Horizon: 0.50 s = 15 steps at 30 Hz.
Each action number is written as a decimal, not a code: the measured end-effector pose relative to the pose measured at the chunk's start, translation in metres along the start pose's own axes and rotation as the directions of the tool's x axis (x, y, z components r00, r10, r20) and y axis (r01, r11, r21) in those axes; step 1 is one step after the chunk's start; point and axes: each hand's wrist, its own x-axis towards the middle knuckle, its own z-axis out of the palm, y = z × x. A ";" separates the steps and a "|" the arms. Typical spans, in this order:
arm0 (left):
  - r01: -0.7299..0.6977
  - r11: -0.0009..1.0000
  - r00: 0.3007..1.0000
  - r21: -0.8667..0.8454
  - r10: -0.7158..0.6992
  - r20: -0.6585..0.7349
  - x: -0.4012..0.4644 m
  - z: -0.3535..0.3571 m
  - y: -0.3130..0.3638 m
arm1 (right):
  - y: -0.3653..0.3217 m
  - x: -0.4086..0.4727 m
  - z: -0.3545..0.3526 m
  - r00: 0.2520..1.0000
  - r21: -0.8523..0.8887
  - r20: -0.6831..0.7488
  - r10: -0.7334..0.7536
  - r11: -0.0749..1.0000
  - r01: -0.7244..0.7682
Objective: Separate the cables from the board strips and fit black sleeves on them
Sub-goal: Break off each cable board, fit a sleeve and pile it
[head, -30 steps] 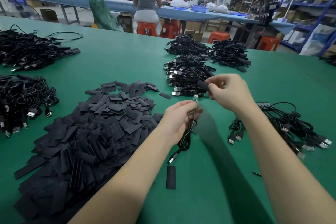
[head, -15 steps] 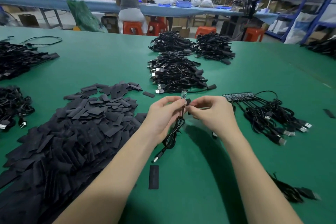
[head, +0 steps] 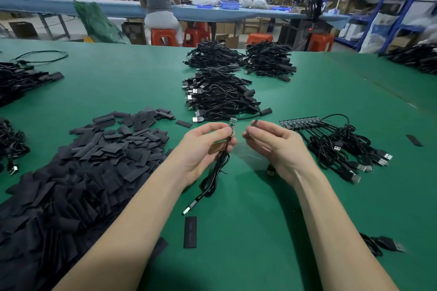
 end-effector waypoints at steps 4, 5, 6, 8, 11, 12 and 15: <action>0.039 0.999 0.999 0.033 -0.040 0.027 -0.002 0.004 0.000 | -0.005 -0.001 0.000 0.998 0.165 0.059 -0.022 0.986 0.012; 0.047 0.998 0.998 0.039 -0.048 0.033 -0.002 0.005 0.000 | -0.005 -0.001 0.001 0.998 0.185 0.064 -0.028 0.983 0.015; 0.054 0.998 0.998 0.045 -0.055 0.039 -0.002 0.005 0.000 | -0.006 -0.001 0.002 0.997 0.200 0.066 -0.034 0.980 0.020; 0.064 0.997 0.997 0.052 -0.066 0.046 -0.003 0.006 0.001 | -0.006 -0.002 0.005 0.996 0.206 0.070 -0.047 0.978 0.032; 0.071 0.997 0.996 0.039 -0.073 0.057 -0.004 0.006 0.002 | -0.006 -0.004 0.008 0.997 0.208 0.051 -0.055 0.977 0.043; 0.073 0.997 0.995 0.039 -0.076 0.059 -0.005 0.007 0.002 | -0.006 -0.004 0.008 0.997 0.215 0.046 -0.058 0.975 0.047; 0.087 0.995 0.994 0.041 -0.089 0.063 -0.006 0.007 0.003 | -0.006 -0.005 0.009 0.996 0.243 0.040 -0.075 0.968 0.063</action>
